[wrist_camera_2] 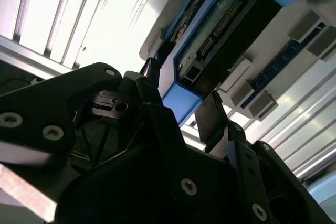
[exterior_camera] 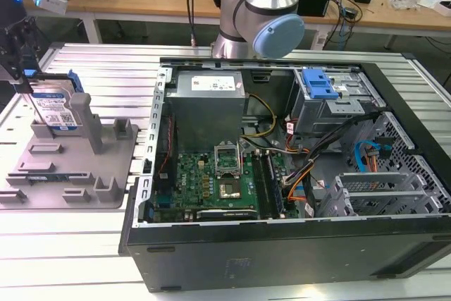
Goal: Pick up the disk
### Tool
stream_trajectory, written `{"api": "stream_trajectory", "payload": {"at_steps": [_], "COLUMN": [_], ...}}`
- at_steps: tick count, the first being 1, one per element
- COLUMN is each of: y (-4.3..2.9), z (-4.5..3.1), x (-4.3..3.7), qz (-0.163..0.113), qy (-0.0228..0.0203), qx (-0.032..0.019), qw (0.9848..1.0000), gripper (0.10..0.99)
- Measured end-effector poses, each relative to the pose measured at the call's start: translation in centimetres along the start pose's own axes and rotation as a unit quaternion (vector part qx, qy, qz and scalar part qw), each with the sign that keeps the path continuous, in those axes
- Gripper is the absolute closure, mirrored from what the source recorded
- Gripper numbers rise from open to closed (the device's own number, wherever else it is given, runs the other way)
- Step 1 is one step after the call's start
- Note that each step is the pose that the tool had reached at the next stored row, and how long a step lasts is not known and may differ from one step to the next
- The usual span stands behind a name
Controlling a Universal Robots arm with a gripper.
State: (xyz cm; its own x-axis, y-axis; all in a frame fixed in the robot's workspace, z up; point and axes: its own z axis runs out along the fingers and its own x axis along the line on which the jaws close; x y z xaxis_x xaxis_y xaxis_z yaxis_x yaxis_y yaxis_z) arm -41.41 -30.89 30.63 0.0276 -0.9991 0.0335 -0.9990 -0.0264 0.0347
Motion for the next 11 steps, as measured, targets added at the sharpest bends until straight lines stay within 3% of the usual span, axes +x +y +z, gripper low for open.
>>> {"api": "stream_trajectory", "payload": {"at_steps": [11], "y": [-0.02], "z": [0.66], "x": [-0.02], "qz": [0.000], "qy": [0.0000], "qx": [0.0000], "qw": [1.0000], "gripper": [0.545]}}
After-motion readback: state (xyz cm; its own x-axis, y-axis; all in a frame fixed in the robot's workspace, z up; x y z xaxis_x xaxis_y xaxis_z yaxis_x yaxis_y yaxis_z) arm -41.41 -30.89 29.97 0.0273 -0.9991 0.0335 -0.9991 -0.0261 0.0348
